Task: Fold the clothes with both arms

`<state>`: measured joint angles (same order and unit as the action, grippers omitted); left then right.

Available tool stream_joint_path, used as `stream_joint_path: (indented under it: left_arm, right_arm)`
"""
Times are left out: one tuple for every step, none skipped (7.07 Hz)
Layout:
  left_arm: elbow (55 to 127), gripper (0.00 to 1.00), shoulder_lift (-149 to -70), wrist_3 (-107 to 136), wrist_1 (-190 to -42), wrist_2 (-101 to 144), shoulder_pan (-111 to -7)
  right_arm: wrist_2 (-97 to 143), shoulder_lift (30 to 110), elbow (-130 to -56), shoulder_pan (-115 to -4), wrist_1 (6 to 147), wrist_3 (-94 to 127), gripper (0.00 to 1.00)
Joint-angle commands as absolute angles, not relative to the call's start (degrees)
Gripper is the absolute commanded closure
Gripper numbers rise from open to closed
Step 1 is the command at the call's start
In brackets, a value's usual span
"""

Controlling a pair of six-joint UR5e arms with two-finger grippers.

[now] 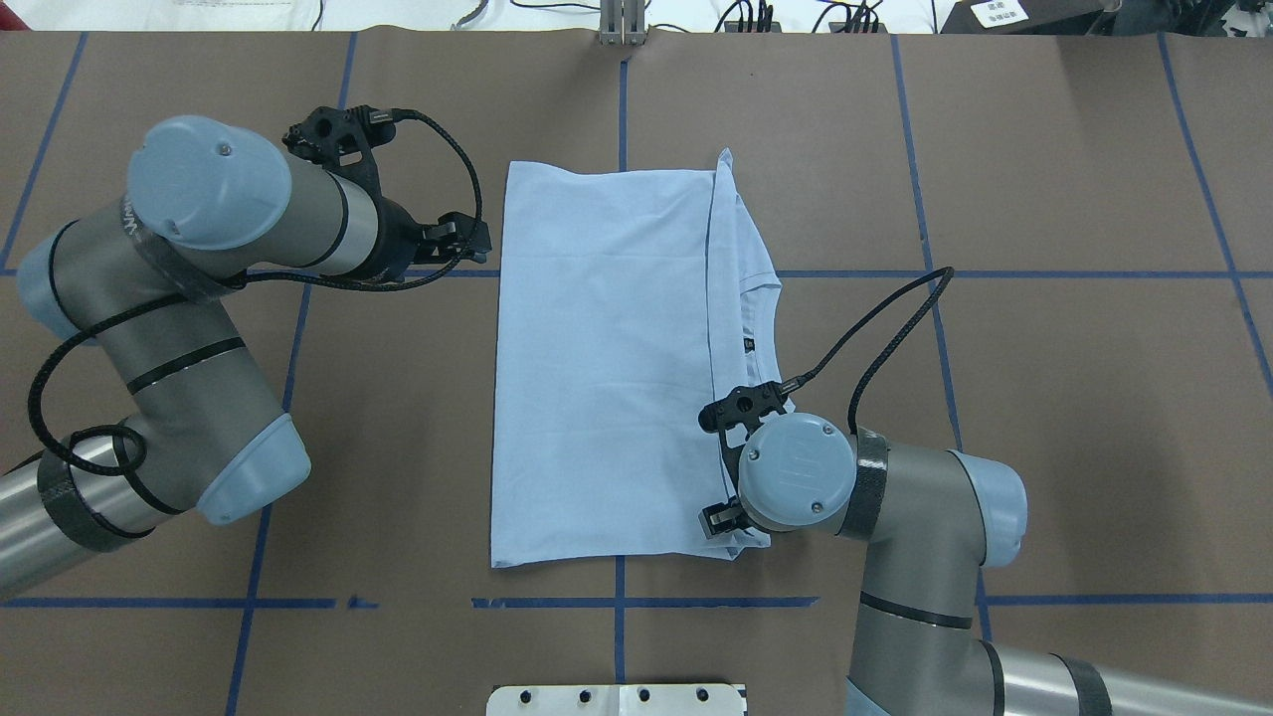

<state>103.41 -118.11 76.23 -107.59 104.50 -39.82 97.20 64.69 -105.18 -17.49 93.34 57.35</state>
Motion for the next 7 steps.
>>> stream_joint_path:
  left_arm:
    - [103.27, 0.00, -118.12, 76.20, -107.67, 104.50, -39.73]
    - [103.18, 0.00, -118.21, 76.29, -107.67, 104.50, -39.64]
    - [103.10, 0.00, -118.21, 76.29, -107.67, 104.33, -38.86]
    - [103.10, 0.00, -118.39, 76.29, -107.67, 104.33, -38.76]
    - [103.10, 0.00, -118.39, 76.55, -107.58, 104.33, -38.50]
    - [102.83, 0.00, -118.48, 78.21, -107.67, 104.24, -37.19]
    - [102.83, 0.00, -118.74, 78.66, -107.67, 104.24, -36.39]
  right_arm:
    - [97.29, 64.77, -105.12, -18.19, 93.34, 55.22, 0.00]
    - [97.47, 65.12, -105.20, -18.80, 93.34, 54.93, 0.00]
    - [97.47, 65.56, -105.21, -19.16, 93.25, 54.84, 0.00]
    - [97.21, 66.96, -105.29, -19.25, 93.08, 54.84, 0.00]
    - [97.47, 67.06, -105.38, -20.12, 93.16, 53.80, 0.00]
    - [97.73, 68.54, -106.08, -21.43, 93.08, 51.53, 0.00]
    - [97.91, 70.03, -106.17, -22.66, 93.08, 49.94, 0.00]
